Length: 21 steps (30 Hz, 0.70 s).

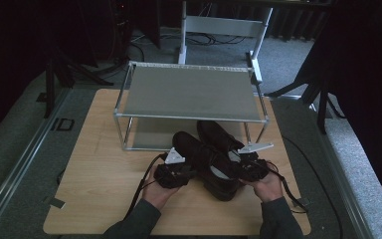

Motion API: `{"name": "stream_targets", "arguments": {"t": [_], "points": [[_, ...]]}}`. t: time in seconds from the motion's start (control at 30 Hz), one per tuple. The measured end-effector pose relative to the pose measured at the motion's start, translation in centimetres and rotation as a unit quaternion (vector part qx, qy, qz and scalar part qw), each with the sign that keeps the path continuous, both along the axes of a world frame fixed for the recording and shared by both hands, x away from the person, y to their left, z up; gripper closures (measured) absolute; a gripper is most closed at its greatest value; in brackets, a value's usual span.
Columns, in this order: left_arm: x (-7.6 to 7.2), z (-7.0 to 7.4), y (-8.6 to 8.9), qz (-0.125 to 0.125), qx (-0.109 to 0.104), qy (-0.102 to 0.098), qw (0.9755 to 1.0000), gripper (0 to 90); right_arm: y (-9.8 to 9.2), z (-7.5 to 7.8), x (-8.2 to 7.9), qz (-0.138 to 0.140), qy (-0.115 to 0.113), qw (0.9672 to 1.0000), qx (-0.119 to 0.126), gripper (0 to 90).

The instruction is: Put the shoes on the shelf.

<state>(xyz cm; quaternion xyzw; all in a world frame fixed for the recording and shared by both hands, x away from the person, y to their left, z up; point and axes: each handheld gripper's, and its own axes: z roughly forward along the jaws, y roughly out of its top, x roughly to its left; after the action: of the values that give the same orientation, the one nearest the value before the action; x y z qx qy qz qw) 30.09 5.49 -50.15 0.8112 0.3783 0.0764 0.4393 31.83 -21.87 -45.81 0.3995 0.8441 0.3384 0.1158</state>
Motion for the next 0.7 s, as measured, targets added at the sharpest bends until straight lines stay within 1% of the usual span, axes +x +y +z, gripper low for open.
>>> {"name": "stream_targets", "arguments": {"t": [0.1,0.2,0.3,0.37,0.47,0.57,0.7], "points": [[0.0,0.0,0.5,0.013,-0.002,0.000,0.9999,71.0,0.1,0.3,0.4,-0.002,-0.002,1.0000,0.003,81.1],[0.0,-0.1,0.8,0.020,-0.001,0.001,0.9998,73.1,0.2,0.5,0.8,0.000,-0.001,1.0000,0.009,81.1],[-0.1,-0.2,0.9,0.025,-0.001,0.001,0.9997,74.9,0.3,0.5,1.1,-0.006,-0.004,0.9999,0.013,81.1],[-0.1,-0.3,0.9,0.027,0.001,0.002,0.9996,75.6,0.5,0.5,1.1,-0.010,-0.010,0.9998,0.010,81.1],[-0.2,-0.3,0.8,0.025,0.002,0.002,0.9997,76.0,0.7,0.5,1.5,-0.016,-0.012,0.9998,0.007,81.0],[-0.3,-0.3,0.6,0.025,0.004,0.001,0.9997,76.6,1.2,0.3,1.8,-0.018,-0.015,0.9997,-0.007,81.0],[-0.2,-0.4,0.6,0.024,0.006,0.002,0.9997,76.7,1.5,0.1,2.2,-0.023,-0.013,0.9996,-0.004,81.0]]}}
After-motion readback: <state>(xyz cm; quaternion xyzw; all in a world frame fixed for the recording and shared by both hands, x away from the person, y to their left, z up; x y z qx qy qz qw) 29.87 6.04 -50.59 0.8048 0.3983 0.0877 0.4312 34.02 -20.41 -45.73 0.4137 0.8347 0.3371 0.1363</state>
